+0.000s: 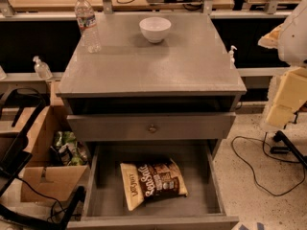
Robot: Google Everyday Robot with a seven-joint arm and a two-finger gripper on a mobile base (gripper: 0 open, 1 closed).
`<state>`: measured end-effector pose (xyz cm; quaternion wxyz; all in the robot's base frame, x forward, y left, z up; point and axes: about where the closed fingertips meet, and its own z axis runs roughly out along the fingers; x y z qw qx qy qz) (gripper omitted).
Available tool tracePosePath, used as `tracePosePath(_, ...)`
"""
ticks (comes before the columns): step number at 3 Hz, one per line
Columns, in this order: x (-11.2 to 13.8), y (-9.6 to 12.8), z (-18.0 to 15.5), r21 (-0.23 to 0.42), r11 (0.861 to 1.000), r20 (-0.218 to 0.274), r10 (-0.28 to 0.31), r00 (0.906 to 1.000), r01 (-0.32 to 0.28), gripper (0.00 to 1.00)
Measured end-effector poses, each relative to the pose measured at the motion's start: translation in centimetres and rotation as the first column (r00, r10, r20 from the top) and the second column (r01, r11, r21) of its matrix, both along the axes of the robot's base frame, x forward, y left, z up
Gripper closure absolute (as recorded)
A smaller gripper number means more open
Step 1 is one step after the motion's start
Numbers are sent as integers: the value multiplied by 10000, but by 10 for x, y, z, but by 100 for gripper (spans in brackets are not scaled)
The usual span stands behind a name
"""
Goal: Pick brown chip bag from middle drawer and place on counter
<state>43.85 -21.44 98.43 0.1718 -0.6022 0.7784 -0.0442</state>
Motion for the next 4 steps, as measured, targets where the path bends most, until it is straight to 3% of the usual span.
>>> tracePosePath(1,0,0,0,2,10000,2,0,10000,0,0)
tracePosePath(2,7,-3,-17,509,9987,334,-23,9994,6,0)
tracePosePath(3,2,-5,-65,1414,9890,713,343,9969,-442,0)
tracePosePath(4,-4,0,-118,2126,9710,1284,835,9882,-1097,0)
